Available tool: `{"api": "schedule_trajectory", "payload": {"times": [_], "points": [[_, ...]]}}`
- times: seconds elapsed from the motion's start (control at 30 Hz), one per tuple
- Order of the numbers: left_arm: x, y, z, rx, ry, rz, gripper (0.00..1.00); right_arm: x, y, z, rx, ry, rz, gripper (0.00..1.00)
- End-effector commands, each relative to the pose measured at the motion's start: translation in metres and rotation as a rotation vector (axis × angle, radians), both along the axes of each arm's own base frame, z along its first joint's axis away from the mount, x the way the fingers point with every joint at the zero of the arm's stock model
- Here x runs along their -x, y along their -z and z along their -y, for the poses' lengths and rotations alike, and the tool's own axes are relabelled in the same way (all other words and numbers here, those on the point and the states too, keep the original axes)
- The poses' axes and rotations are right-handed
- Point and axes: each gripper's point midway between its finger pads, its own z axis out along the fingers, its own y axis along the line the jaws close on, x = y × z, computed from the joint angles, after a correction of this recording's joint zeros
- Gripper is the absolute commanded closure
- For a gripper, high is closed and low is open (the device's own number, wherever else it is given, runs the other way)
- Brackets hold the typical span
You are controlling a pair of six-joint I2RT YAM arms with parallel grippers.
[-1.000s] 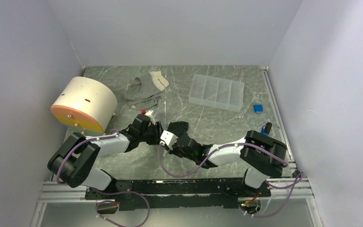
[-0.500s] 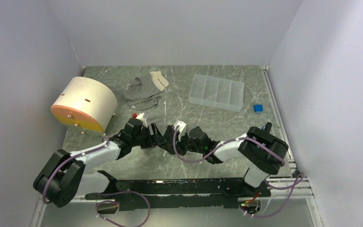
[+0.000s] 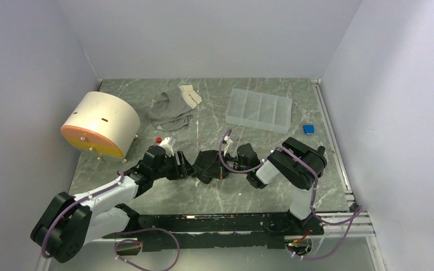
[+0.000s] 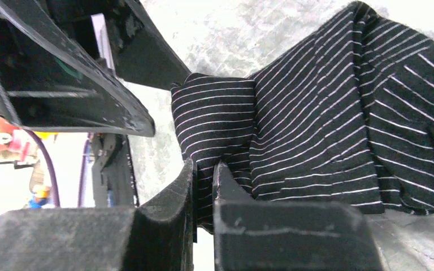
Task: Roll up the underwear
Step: Roll the underwear to the center of the board.
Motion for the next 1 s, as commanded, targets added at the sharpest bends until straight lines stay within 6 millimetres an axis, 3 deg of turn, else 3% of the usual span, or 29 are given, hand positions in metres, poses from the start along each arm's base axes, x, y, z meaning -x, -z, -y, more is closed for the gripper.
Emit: {"api": "schedule_trajectory", "payload": {"times": [0.0, 0.3, 0.5, 0.67, 0.8, 0.97], "points": [[-0.009, -0.003, 0.007, -0.017, 0.05, 0.044, 0.34, 0.016, 0.028, 0.011, 0.039, -0.014, -0.237, 0.97], [-0.037, 0.003, 0.015, -0.074, 0.038, 0.047, 0.35, 0.003, 0.033, 0.011, 0.055, 0.021, -0.285, 0.92], [-0.037, 0.042, 0.002, -0.184, 0.012, -0.028, 0.45, -0.004, 0.029, 0.013, 0.073, 0.026, -0.288, 0.79], [-0.032, 0.058, 0.001, -0.193, 0.022, -0.05, 0.48, -0.009, 0.023, 0.015, 0.13, 0.025, -0.256, 0.67], [-0.031, 0.065, -0.003, -0.241, 0.031, -0.067, 0.49, -0.02, 0.006, 0.02, 0.2, 0.035, -0.142, 0.57], [-0.032, 0.066, -0.006, -0.274, 0.032, -0.07, 0.5, -0.032, -0.013, 0.026, 0.417, 0.065, 0.172, 0.53]]}}
